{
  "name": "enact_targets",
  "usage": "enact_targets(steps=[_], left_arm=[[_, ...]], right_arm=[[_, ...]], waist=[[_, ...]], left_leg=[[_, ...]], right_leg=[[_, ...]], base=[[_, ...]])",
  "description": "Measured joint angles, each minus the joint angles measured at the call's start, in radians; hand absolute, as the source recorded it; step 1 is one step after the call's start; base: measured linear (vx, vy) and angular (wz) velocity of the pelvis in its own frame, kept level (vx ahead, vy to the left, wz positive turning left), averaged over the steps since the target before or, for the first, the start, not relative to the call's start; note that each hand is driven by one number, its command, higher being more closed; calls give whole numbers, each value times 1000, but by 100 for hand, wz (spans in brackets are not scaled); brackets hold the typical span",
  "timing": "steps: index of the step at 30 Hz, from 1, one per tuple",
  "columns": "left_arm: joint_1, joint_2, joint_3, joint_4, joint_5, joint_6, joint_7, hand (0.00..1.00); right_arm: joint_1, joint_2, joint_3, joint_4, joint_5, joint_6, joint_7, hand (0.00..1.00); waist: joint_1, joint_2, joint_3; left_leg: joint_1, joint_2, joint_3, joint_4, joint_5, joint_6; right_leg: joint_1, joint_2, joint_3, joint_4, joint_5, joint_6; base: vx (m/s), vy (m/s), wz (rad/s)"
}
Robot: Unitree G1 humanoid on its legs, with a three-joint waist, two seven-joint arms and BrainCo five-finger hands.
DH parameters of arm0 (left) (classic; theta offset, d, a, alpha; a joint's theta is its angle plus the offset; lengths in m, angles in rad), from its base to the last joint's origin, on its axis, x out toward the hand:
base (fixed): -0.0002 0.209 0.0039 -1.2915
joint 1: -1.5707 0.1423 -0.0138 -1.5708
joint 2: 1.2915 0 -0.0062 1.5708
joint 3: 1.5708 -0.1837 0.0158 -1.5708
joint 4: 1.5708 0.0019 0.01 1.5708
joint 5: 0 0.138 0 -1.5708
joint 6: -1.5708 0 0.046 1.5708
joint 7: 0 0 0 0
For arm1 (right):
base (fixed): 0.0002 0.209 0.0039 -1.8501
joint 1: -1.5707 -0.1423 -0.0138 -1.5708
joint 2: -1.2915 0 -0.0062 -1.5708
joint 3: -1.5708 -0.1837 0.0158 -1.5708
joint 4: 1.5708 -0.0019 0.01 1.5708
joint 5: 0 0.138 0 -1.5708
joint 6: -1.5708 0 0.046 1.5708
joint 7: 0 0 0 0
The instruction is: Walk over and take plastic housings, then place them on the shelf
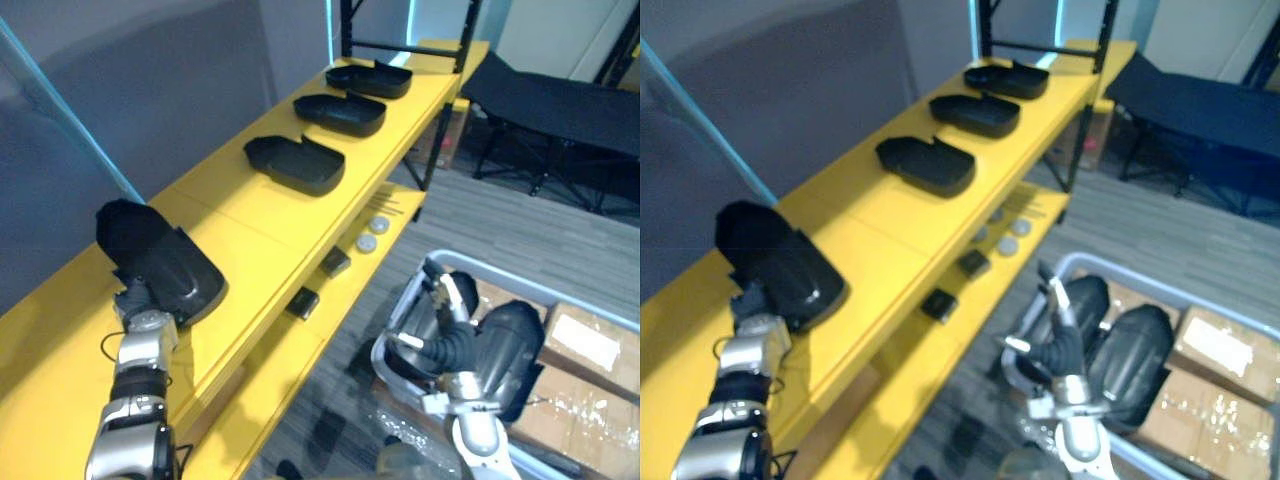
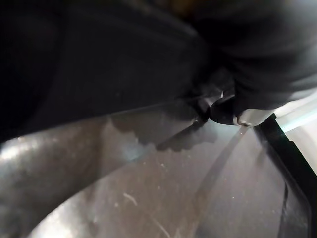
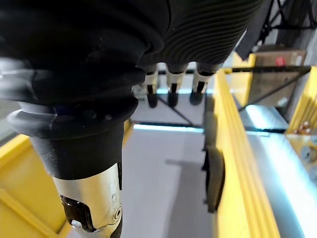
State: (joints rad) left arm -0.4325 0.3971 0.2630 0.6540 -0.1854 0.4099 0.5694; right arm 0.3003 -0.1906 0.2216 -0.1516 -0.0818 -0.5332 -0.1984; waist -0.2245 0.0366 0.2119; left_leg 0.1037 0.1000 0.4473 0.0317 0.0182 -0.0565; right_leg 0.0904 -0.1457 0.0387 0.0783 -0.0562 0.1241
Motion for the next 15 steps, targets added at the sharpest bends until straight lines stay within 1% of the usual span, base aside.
enact_targets(steps=[1,6,10,12,15], left_arm=[[0,7,0,13,-5,-3,5,0],[0,17,3,46,-16,-26,29,0],[-10,17,23,50,-67,-46,49,0],[-9,17,39,52,-108,-63,57,0],[-5,11,38,51,-170,-109,64,0]], right_arm=[[0,-1,8,-1,0,0,0,0],[13,-23,29,-28,22,0,1,0],[18,-29,47,-46,30,0,0,0],[34,-28,55,-59,30,0,1,0],[46,-23,66,-87,30,0,-1,0]], waist=[[-4,0,2],[-10,2,9],[-10,8,32],[-11,14,38],[-13,18,45]], left_leg=[[0,5,1,8,-4,-1],[1,21,6,20,-12,-11],[-2,25,17,33,-14,-7],[-1,28,23,38,-14,-7],[-1,30,23,46,-16,-4]], right_leg=[[1,3,3,3,-1,-2],[-4,13,10,16,-11,-13],[-18,19,20,37,-18,-12],[-20,21,21,48,-20,-7],[-20,21,20,55,-23,-6]], base=[[-11,-24,-6],[-8,-13,-3],[-5,-9,-6],[7,-7,-2],[0,0,0]])
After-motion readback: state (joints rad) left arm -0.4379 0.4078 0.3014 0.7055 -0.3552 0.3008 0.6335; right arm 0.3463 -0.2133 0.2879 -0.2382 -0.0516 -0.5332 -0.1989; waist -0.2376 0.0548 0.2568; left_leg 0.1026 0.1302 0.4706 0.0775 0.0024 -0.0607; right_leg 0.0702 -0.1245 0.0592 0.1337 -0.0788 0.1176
